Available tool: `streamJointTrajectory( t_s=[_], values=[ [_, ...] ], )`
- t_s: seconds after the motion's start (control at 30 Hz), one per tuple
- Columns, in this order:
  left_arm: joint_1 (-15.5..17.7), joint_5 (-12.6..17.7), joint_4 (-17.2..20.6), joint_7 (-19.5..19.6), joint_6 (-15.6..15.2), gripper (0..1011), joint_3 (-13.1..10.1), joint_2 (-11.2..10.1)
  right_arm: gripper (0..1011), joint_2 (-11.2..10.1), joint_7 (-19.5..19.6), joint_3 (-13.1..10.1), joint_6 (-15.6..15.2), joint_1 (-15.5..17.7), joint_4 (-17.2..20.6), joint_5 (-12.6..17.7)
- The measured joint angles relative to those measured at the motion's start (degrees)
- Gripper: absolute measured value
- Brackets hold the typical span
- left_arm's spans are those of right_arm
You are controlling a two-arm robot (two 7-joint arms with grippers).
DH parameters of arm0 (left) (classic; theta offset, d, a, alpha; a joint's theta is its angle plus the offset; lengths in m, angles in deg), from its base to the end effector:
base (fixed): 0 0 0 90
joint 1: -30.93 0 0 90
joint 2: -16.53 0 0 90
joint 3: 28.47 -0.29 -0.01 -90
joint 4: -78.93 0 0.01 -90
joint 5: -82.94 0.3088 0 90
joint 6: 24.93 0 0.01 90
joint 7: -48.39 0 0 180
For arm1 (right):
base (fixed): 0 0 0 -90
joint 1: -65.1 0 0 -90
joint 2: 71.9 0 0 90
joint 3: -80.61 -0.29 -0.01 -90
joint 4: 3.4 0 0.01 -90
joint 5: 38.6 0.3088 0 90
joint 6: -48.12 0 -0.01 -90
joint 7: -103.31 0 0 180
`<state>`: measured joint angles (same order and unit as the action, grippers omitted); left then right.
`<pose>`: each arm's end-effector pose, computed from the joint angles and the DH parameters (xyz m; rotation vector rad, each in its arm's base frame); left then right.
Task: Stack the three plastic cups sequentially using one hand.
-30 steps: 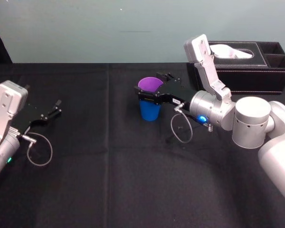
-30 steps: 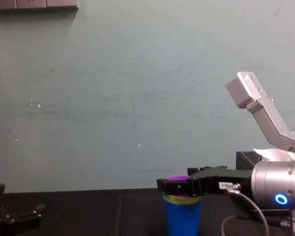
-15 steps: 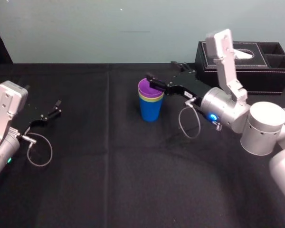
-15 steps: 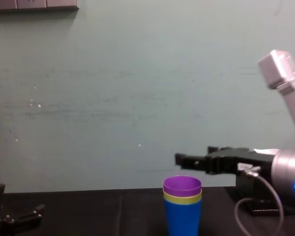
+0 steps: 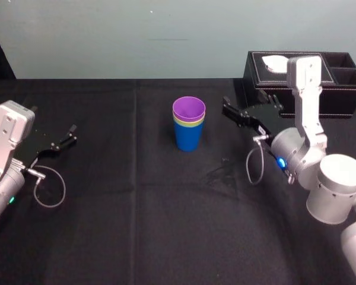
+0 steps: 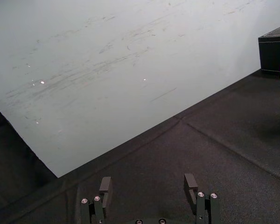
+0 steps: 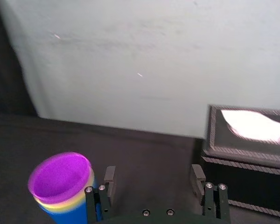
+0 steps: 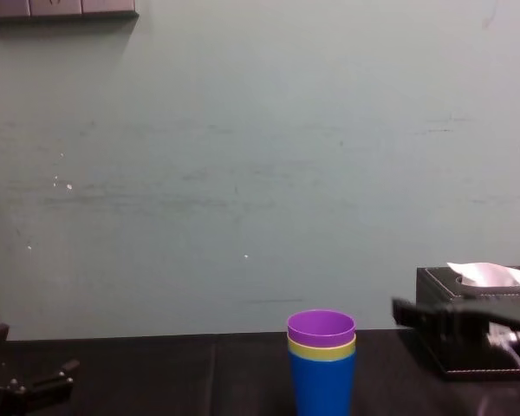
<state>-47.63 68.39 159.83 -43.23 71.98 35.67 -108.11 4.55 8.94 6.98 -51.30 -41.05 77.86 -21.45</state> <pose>0.3581 0.0827 -0.3022 0.3042 -0.2851 1.2480 0.3983 0.0070 -0.2611 -0.0856 0.0729 -1.2554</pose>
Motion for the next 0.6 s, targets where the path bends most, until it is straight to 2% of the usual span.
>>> streamJointTrajectory(
  t_s=[0.07, 0.27, 0.37, 0.6],
  values=[
    [0.00, 0.00, 0.00, 0.00, 0.00, 1011, 0.00, 0.00, 1000, 0.47, 2.33, -0.18, -0.21, 1.22, -0.49, -1.76],
    [0.00, 0.00, 0.00, 0.00, 0.00, 1011, 0.00, 0.00, 1000, 1.23, 4.05, 0.17, -0.53, 1.78, -2.74, -4.20],
    [0.00, 0.00, 0.00, 0.00, 0.00, 1011, 0.00, 0.00, 1000, 1.57, 4.09, 0.16, -0.57, 1.74, -3.75, -4.73],
    [0.00, 0.00, 0.00, 0.00, 0.00, 1012, 0.00, 0.00, 1000, 1.50, 4.07, 0.16, -0.55, 1.74, -3.53, -4.69]
  ],
)
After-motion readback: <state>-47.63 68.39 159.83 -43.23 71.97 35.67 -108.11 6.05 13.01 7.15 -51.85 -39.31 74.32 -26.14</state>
